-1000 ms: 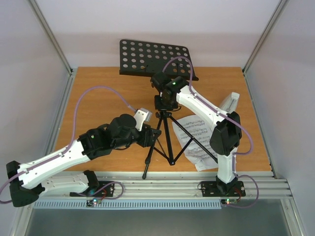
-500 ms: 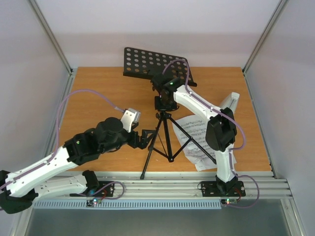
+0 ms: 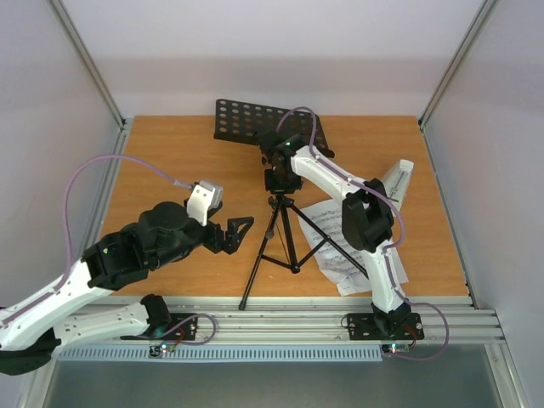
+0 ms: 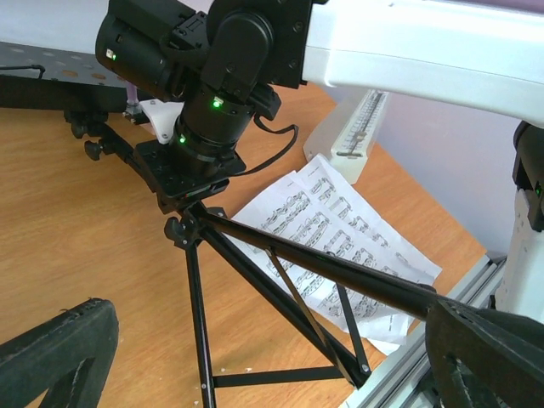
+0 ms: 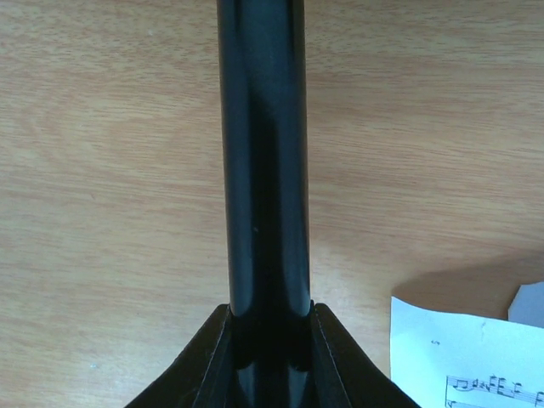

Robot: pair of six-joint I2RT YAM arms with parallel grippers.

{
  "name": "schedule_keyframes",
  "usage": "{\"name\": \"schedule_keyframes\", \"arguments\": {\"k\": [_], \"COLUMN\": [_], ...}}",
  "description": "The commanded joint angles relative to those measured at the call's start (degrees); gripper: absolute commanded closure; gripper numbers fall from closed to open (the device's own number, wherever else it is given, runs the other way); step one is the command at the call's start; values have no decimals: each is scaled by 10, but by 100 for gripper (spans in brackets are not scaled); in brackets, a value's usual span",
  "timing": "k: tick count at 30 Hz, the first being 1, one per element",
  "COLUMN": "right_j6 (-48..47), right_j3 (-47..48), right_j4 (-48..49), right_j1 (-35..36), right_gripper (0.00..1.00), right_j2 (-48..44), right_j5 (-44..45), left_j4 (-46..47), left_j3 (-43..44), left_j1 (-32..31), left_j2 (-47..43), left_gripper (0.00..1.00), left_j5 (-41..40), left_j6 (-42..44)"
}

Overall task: Pack up the instrument practice props
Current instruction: Place the music stand at the center of the board.

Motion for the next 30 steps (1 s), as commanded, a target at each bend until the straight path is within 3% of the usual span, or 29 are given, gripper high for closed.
{"name": "schedule_keyframes", "arguments": {"k": [1,8,15,30], "right_j6": [6,3,0,-20], "right_j3": [47,63,75,23], "right_j4": [41,58,62,104], "right_j1": [26,25,24,23], "right_gripper": [99,99,92,63], "right_j2": [11,43,68,33], "right_j5": [-15,-42,-61,-76], "left_j4": [-5,9,10,-18], "left_j3": [7,-14,-32,-40], "left_j1": [-1,-1,-1,-1], "left_j2": [1,-3,-10,-65], "left_gripper": [1,1,1,1], "left_j5": [1,7,6,-16], "left_j6": [3,-7,-15,-31]}}
